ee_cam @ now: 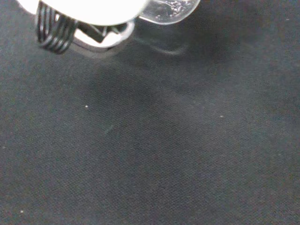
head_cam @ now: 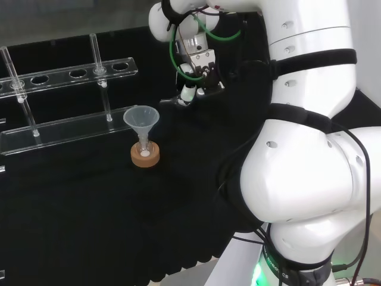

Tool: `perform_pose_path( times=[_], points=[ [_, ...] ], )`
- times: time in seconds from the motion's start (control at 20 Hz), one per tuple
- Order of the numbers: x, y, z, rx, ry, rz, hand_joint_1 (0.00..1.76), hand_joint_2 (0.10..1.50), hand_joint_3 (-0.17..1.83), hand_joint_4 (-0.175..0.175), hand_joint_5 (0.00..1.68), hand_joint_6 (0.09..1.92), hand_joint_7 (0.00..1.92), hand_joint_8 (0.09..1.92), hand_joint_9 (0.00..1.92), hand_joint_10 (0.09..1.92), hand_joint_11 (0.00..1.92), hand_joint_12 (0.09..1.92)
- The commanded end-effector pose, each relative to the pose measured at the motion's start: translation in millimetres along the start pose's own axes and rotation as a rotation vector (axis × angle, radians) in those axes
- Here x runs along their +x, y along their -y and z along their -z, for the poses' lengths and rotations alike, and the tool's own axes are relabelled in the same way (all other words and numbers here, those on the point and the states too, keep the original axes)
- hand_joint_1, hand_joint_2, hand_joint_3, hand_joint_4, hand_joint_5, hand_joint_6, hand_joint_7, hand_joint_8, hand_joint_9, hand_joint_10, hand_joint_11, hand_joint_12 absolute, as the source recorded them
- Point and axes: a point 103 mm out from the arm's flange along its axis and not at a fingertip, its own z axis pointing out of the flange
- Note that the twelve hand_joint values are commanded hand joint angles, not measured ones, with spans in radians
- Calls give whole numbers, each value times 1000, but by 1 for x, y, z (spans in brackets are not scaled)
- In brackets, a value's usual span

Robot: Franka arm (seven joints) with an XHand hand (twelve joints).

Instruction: Put the weighing funnel back on the table.

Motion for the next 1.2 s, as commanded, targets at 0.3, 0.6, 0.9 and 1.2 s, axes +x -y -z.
perform_pose_path(
  times=[0.3,0.6,0.9,1.2],
  points=[
    [8,-1,-3,12,26,7,1124,639,701,175,1259,717,428,686,821,387,799,1032],
    [11,-1,-5,30,18,15,1109,712,584,175,1225,724,415,692,806,397,777,1052],
    [10,1,-8,26,12,27,1039,865,241,75,1004,699,384,698,756,454,743,1076],
    [5,9,-11,25,-10,48,953,621,593,-6,468,582,267,688,611,515,512,1210]
  ],
)
